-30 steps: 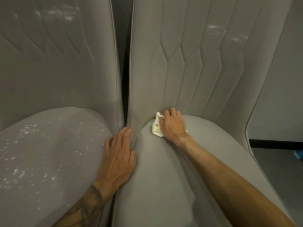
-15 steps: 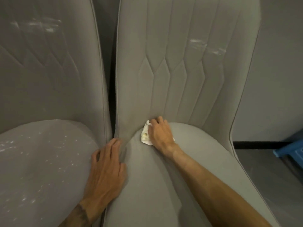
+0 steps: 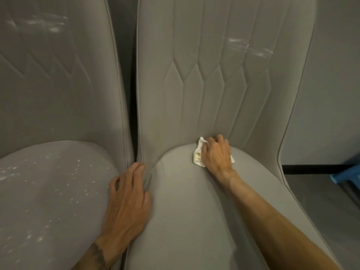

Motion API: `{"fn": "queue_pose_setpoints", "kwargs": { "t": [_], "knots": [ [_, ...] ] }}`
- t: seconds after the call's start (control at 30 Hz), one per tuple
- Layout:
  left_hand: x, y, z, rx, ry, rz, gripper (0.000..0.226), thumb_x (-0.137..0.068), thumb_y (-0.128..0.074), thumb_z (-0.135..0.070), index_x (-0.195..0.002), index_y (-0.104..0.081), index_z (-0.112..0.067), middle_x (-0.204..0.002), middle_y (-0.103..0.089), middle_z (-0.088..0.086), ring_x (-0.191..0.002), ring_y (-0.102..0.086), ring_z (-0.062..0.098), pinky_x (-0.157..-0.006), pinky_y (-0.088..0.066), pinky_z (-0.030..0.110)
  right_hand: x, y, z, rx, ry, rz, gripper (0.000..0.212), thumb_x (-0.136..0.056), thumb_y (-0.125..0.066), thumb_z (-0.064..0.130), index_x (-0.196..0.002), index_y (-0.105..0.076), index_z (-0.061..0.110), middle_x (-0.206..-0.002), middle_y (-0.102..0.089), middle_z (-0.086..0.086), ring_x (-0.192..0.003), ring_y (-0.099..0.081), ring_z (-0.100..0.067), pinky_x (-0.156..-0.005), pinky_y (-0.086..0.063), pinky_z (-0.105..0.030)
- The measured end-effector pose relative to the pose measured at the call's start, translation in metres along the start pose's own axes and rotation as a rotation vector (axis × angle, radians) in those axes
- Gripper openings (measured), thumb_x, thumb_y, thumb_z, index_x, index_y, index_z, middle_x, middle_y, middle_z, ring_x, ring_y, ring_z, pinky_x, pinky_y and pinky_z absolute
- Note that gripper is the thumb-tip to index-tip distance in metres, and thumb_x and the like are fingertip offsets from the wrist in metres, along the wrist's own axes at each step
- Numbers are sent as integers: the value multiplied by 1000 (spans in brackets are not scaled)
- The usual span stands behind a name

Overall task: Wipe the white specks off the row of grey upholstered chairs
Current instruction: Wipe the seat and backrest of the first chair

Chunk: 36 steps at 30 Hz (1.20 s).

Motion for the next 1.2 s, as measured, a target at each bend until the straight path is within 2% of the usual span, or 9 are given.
{"fn": "queue_pose_setpoints", "kwargs": {
  "t": [0.17, 0.33, 0.47, 0.57, 0.7, 0.9, 0.97, 1.07, 1.2],
  "knots": [
    [0, 1, -1, -14, 7, -3, 65, -84, -33, -26, -145, -50, -9, -149, -50, 11, -133, -54, 32, -108, -40, 53, 23, -18, 89, -218, 173, 67, 29, -101, -40, 27, -107, -64, 12, -111, -62, -13, -109, -50, -32, -97, -34, -39],
    [-19, 7, -10, -53, 16, -108, 53, -92, -38, -29, -138, -55, -8, -140, -55, 14, -122, -61, 36, -96, -47, 53, 32, -3, 87, -455, 284, 152, 18, -100, -50, 21, -97, -63, 10, -101, -56, -14, -101, -52, -35, -94, -40, -41],
    [-63, 24, -23, -67, -9, -305, 42, -95, -56, -21, -135, -56, -7, -140, -51, 18, -123, -56, 40, -99, -44, 54, 19, 16, 72, -478, 210, -28, 18, -101, -48, 24, -103, -63, 13, -103, -50, -9, -99, -48, -29, -92, -41, -42],
    [-97, 41, -27, -67, -47, -414, 50, -93, -67, -16, -139, -52, -6, -149, -46, 20, -132, -52, 40, -104, -41, 54, -2, 45, 58, -479, 218, -228, 18, -99, -52, 20, -112, -64, 15, -101, -49, -7, -96, -48, -26, -89, -44, -42],
    [-141, 68, -37, -117, -140, -542, 60, -98, -60, -20, -153, -39, -5, -161, -37, 17, -143, -43, 37, -117, -34, 53, -40, 99, 43, -480, 253, -500, 20, -98, -53, 18, -116, -62, 16, -100, -46, -4, -93, -50, -24, -85, -47, -41],
    [-205, 107, -56, -115, -247, -671, 55, -101, -58, -23, -150, -42, -3, -163, -35, 21, -148, -37, 43, -121, -31, 54, -113, 186, 23, -310, 336, -821, 26, -96, -52, 16, -120, -60, 21, -107, -49, -10, -98, -50, -27, -88, -45, -35],
    [-224, 121, -61, -124, -276, -712, 57, -103, -55, -27, -153, -39, -6, -163, -35, 20, -148, -36, 43, -121, -30, 53, -133, 199, 17, -191, 343, -865, 25, -96, -51, 19, -120, -58, 24, -108, -49, -9, -99, -49, -27, -89, -43, -35],
    [-245, 136, -67, -97, -308, -759, 55, -103, -52, -28, -152, -39, -8, -163, -34, 20, -149, -35, 43, -122, -29, 53, -144, 184, 6, -41, 334, -829, 25, -96, -49, 23, -121, -52, 19, -113, -51, -11, -102, -49, -32, -93, -38, -38],
    [-251, 136, -66, -74, -331, -802, 54, -103, -51, -26, -153, -39, -7, -163, -32, 21, -148, -34, 43, -122, -28, 53, -129, 153, -12, 9, 379, -791, 26, -95, -50, 23, -120, -53, 15, -116, -48, -11, -106, -45, -30, -93, -36, -36]
  ]
}}
Point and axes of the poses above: each hand's wrist, its own x-axis away from the middle knuckle, its own y-axis out of the back of the hand, z = x × y, the point moved 3 cm from there along -x, towards the middle knuckle
